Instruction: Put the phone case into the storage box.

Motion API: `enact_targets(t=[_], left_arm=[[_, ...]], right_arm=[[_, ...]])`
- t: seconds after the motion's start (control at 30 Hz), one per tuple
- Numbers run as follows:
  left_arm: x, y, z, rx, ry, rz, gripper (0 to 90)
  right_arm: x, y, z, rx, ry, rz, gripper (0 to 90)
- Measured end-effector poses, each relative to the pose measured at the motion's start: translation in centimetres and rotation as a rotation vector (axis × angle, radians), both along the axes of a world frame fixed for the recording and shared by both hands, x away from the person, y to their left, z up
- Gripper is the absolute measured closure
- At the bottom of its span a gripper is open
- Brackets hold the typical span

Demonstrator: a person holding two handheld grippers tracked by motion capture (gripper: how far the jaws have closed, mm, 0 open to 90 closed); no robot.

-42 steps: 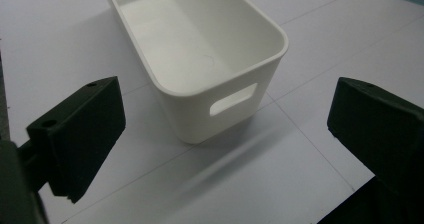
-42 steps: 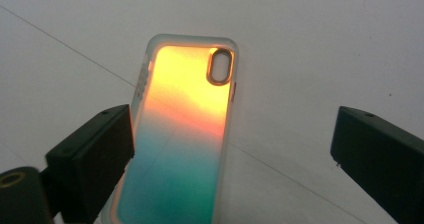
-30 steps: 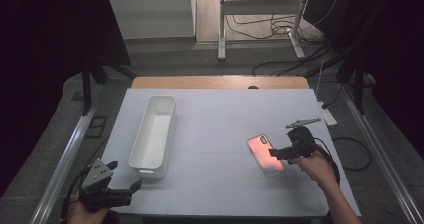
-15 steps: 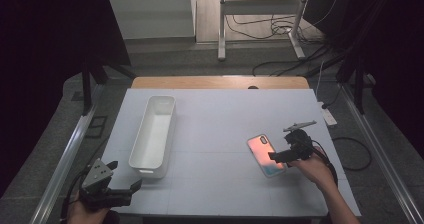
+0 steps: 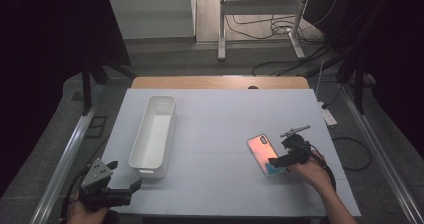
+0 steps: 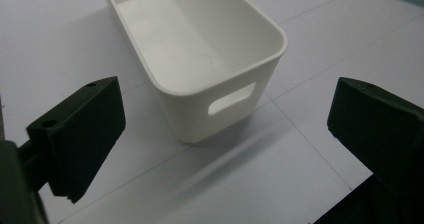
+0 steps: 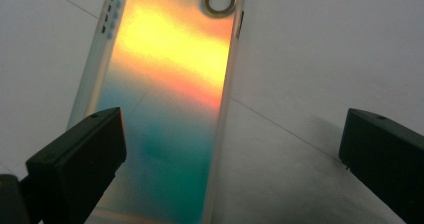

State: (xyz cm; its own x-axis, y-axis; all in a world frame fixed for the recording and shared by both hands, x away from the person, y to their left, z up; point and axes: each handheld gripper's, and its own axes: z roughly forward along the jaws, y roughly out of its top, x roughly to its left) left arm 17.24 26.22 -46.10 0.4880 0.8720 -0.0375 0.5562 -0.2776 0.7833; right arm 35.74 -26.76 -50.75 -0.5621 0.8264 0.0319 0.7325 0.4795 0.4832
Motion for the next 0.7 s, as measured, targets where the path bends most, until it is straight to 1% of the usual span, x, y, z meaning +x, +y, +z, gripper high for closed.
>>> enact_targets(t=[0.07,0.1,0.13,0.23,0.37,0.47,0.57,0.6,0.67,0.7], left_arm=[[0.0,0.0,0.0,0.000,0.000,0.000,3.0],[0.0,0.0,0.0,0.000,0.001,0.000,3.0],[0.0,0.0,0.0,0.000,0.001,0.000,3.0],[0.0,0.0,0.0,-0.001,0.001,0.000,3.0],[0.0,0.0,0.0,0.000,0.001,0.000,3.1],[0.0,0.0,0.0,0.002,0.001,-0.001,3.1],[0.0,0.0,0.0,0.000,0.001,-0.001,3.1],[0.0,0.0,0.0,0.000,0.001,-0.001,3.1],[0.0,0.0,0.0,0.001,0.001,-0.001,3.0],[0.0,0.0,0.0,0.002,0.001,-0.002,3.0]], right_arm=[[0.1,0.0,-0.3,-0.011,0.012,0.002,0.0],[0.1,0.1,-0.4,-0.021,0.013,0.001,0.0],[0.1,0.1,-0.4,-0.021,0.013,0.001,0.0],[0.0,0.3,-0.6,-0.047,-0.004,0.013,0.0],[-0.1,0.4,-0.6,-0.054,-0.004,0.010,0.0],[0.0,0.5,-0.5,-0.062,0.012,0.004,0.1],[0.0,0.4,0.0,-0.058,0.017,0.006,13.9],[0.0,0.4,0.2,-0.057,0.015,0.008,20.6],[-0.1,0.3,0.5,-0.055,0.020,0.017,30.9],[-0.1,0.3,0.6,-0.056,0.025,0.019,34.4]])
